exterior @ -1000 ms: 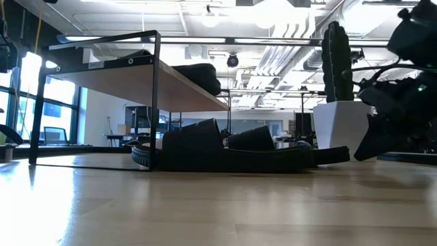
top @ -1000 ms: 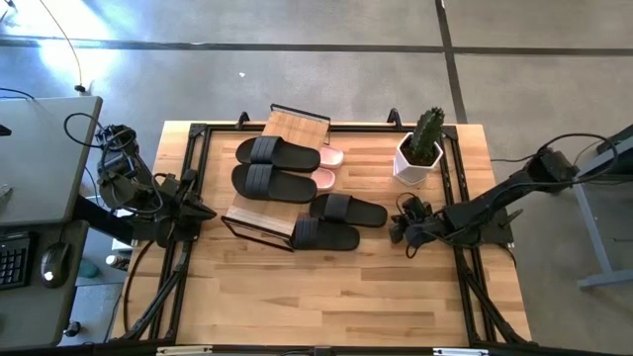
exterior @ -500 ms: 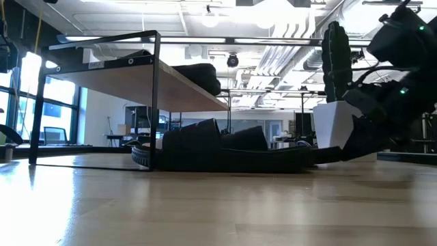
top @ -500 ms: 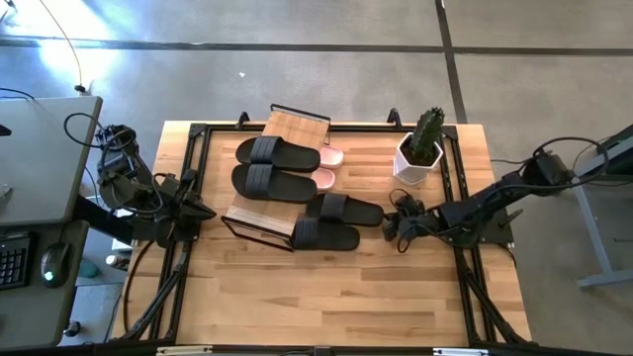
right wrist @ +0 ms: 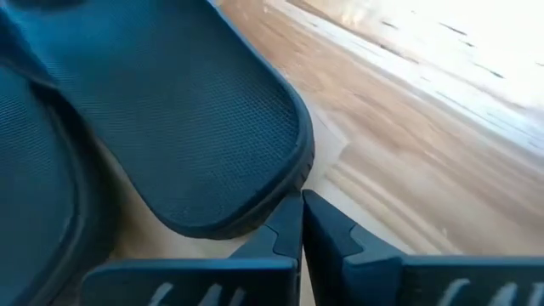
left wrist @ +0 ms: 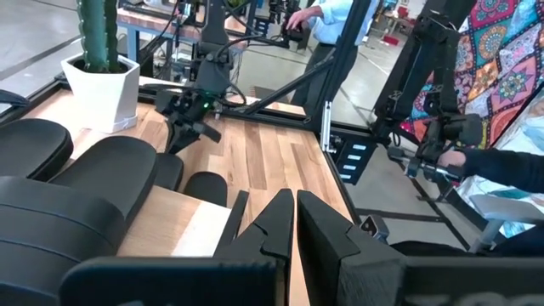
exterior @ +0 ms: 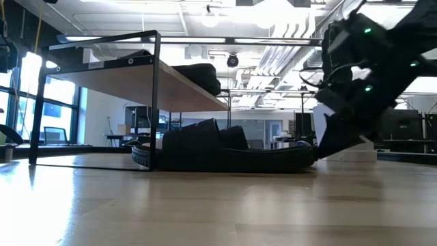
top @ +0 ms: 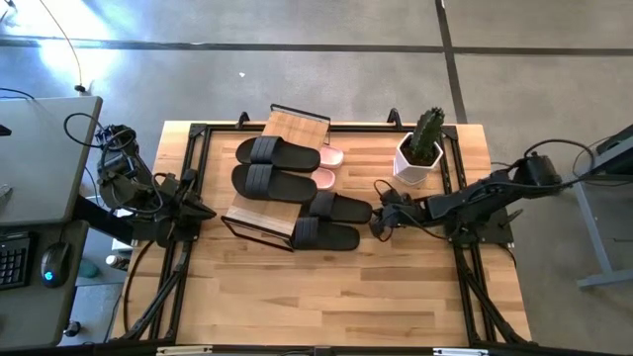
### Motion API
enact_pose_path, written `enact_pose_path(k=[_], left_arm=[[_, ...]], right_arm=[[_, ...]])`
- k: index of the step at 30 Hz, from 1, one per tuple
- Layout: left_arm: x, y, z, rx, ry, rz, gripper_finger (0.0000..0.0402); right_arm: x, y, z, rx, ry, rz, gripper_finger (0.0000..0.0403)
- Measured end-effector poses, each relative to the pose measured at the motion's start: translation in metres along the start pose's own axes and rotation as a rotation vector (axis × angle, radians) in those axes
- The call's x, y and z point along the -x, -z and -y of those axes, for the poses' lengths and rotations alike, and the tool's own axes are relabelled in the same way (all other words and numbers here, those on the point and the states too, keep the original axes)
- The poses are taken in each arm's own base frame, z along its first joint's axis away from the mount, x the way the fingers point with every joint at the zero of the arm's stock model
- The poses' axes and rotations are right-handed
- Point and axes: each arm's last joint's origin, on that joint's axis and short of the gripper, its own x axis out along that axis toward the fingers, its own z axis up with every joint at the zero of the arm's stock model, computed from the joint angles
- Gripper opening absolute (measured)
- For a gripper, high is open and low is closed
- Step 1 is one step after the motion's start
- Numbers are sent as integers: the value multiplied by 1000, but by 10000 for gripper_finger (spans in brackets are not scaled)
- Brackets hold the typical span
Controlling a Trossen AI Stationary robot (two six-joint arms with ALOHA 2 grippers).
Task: Pick and place slides into the shelf
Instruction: Put the black slides under the shelf
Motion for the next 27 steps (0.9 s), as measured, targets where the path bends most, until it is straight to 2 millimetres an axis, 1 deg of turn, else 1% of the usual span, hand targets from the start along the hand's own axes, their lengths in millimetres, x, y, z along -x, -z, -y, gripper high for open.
enact_pose_path(k=[7, 21, 27], left_arm=[[0, 0, 0, -1, 0, -1, 8], [0, 1, 0, -6, -3, -7, 7], [0, 1, -1, -7, -4, -10, 7]], right_arm=[[-18, -14, -13, 52, 6, -39, 0], [-53, -52, -52, 135, -61, -35, 0], [-67, -64, -68, 165, -87, -33, 0]])
